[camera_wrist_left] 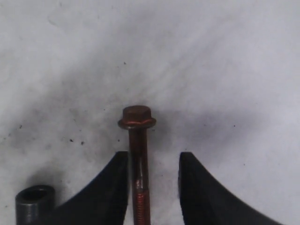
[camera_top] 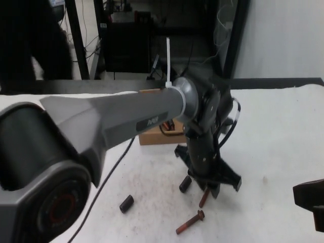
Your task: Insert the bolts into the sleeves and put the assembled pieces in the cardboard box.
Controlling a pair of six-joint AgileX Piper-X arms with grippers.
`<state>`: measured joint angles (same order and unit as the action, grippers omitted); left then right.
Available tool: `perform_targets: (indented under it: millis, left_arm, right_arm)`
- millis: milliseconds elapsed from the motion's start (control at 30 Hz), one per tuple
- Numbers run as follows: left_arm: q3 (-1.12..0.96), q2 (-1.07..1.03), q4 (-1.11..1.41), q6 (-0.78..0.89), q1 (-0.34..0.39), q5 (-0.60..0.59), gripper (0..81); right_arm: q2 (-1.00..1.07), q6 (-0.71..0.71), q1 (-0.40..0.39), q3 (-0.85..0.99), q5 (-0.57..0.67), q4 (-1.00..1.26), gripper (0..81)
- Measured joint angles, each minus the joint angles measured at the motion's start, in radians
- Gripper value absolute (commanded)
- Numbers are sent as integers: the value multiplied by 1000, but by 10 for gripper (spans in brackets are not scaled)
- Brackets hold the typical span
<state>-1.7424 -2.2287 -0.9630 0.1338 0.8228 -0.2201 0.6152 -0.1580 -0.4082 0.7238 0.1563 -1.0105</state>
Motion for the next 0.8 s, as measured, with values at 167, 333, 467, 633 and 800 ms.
perform_targets:
  millis: [167,333,467,633,800]
  left_arm:
    - [-6,-9,-5,0,7,4,334]
    - [-6,-9,0,0,6,12,334]
    - [-6,-9,0,0,10,25,334]
    - [-7,-9,25,-6,13,51,332]
    - [-7,-12,52,-6,14,74,332]
  right_arm:
    - [0,0,0,0,0,0,8]
    - [0,0,0,0,0,0,8]
    - [0,0,0,0,0,0,8]
    - [0,0,0,0,0,0,8]
    - [0,0,0,0,0,0,8]
